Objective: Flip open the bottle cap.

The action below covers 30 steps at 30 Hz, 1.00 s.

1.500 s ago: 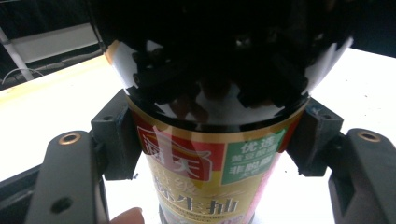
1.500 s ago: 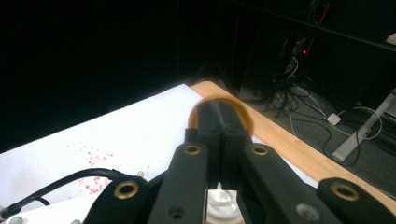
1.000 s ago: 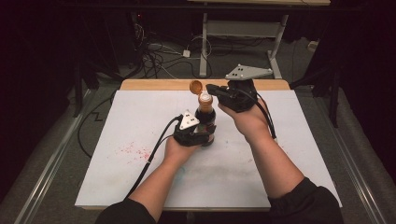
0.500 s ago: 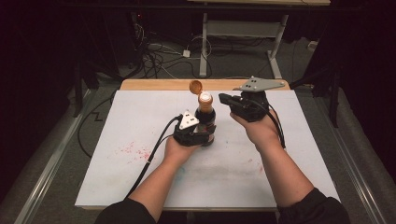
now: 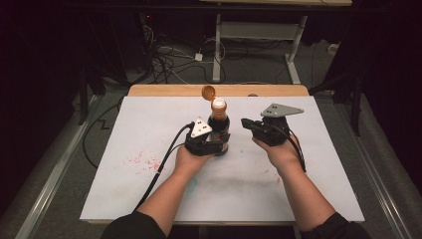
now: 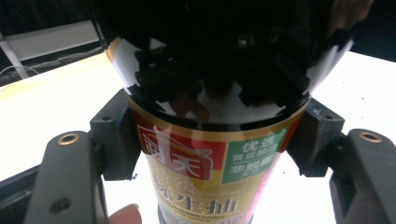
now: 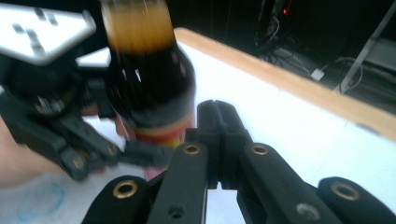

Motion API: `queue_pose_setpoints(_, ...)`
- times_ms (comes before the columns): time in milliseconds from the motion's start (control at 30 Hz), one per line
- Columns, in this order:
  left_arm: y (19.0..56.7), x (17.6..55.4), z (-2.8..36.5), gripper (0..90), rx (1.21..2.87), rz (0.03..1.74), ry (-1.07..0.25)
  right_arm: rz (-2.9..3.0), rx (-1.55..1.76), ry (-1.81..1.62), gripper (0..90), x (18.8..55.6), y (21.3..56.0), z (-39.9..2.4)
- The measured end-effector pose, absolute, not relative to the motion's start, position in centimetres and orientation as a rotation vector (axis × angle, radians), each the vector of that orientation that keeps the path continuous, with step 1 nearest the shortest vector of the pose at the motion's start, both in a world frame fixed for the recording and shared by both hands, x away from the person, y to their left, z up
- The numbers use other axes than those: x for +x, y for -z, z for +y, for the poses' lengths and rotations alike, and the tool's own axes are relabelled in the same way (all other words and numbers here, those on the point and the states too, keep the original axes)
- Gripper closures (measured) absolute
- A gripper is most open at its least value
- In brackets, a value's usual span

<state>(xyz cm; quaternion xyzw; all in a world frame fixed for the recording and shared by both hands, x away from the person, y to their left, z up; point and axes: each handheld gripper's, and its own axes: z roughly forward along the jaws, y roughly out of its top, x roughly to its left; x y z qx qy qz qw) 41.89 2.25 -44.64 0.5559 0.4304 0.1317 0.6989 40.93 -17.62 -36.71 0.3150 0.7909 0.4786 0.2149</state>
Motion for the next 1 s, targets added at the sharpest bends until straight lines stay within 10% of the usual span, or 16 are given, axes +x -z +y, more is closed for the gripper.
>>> queue_pose_setpoints(800, 44.5, 41.9, 2.3, 28.3, 1.244, 0.966, -0.293, 2.259, 1.026, -1.230, 90.0, 37.8, 46.9, -21.4)
queue_pose_setpoints(1000, 44.5, 41.9, 2.3, 28.2, 1.247, 0.969, -0.295, 2.261, 1.008, -1.213, 70.8, 36.5, 47.8, -22.2)
